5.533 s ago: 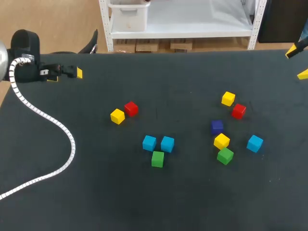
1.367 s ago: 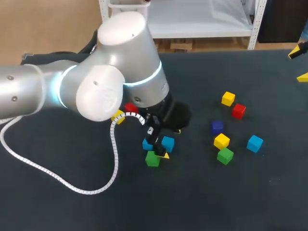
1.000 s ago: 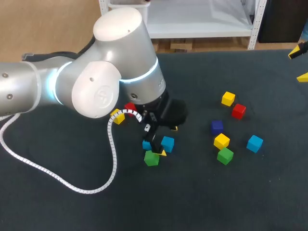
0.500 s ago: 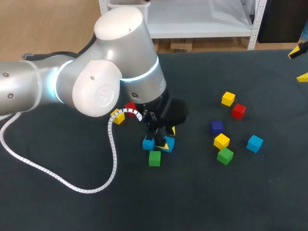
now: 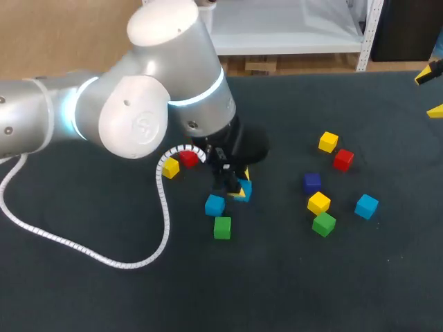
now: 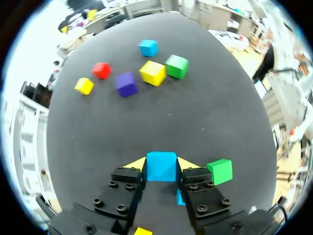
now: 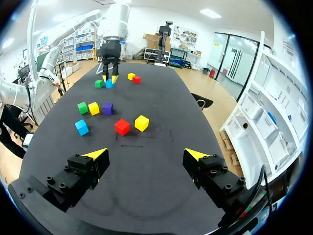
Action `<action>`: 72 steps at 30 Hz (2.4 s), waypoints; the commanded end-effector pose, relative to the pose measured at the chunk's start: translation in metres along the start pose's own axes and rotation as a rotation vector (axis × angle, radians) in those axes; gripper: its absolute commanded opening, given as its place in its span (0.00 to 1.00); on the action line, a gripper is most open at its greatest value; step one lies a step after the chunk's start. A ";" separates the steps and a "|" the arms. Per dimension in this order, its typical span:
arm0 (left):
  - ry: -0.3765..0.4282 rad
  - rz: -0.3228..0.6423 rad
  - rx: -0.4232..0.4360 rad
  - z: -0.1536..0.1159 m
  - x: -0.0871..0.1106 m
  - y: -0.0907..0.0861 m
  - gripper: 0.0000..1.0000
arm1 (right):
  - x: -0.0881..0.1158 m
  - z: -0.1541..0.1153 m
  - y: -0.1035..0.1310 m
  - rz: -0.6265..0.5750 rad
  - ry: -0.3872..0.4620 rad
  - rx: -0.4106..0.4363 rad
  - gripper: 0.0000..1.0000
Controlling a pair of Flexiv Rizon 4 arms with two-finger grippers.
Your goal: Place the blue cubes, place green cubes on the blue cubes, place the yellow cubes on the green cubes, then place the red cubes on the yellow cubes, and place purple cube on the red cubes.
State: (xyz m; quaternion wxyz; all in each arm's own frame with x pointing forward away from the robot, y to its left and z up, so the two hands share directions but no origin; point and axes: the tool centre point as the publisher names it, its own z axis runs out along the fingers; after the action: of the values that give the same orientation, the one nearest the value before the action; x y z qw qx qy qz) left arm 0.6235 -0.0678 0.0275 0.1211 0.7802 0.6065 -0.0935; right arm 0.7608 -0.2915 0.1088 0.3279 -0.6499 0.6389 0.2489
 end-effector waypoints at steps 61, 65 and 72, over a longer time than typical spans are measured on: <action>0.123 -0.246 -0.086 0.030 0.014 0.080 0.00 | 0.000 0.000 0.001 -0.001 0.001 0.004 1.00; 0.123 -0.245 -0.087 0.030 0.015 0.080 0.00 | 0.000 0.000 0.001 -0.001 0.001 0.004 1.00; 0.119 -0.248 -0.086 0.031 0.014 0.082 0.01 | 0.000 0.000 0.001 -0.001 0.001 0.004 1.00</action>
State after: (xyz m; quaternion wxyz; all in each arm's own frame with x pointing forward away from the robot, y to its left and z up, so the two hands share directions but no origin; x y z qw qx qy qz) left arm 0.7042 -0.0819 0.0002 0.1078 0.6976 0.7075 -0.0347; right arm 0.7608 -0.2915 0.1088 0.3279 -0.6499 0.6389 0.2489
